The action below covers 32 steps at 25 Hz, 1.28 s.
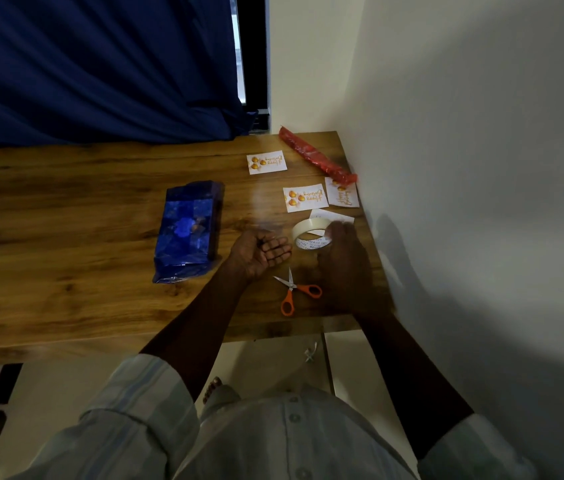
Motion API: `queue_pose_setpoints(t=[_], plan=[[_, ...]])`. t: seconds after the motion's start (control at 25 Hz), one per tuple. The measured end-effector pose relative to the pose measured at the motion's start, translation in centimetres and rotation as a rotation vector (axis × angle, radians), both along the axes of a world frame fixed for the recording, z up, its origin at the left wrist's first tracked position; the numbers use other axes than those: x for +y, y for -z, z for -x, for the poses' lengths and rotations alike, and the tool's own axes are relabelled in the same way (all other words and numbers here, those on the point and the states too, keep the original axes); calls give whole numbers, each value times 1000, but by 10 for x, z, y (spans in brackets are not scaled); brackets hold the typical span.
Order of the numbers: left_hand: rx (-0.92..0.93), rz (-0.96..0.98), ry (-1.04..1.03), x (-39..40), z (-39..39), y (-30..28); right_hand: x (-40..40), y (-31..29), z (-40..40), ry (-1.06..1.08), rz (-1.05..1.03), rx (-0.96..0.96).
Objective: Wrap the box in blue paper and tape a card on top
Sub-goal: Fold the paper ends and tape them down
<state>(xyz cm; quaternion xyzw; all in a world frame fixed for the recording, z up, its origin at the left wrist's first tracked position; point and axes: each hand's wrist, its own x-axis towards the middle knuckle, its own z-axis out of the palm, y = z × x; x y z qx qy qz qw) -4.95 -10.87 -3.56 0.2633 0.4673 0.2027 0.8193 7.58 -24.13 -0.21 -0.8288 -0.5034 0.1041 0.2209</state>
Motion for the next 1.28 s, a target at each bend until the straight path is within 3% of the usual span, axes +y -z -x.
queue_pose_setpoints(t=[0.08,0.32,0.68,0.76,0.84,0.92,1.0,1.04,1.28], plan=[[-13,12,-16,-2,1,-1,14,4,-12,68,-60,-67],[-5,28,-111,3,6,-3,27,17,-34,252,-83,102],[15,-107,-51,16,18,-18,34,29,-44,380,133,313],[11,-151,-9,19,24,-29,32,24,-37,433,125,234],[-23,-201,33,22,34,-40,37,12,-24,433,-21,146],[-58,-241,58,28,44,-49,57,-7,-7,307,-145,421],[-52,-302,84,33,56,-56,76,-30,16,175,-71,847],[-39,-344,105,36,61,-58,84,-37,25,140,-10,952],[66,-484,171,63,94,-66,121,-44,61,74,-20,1127]])
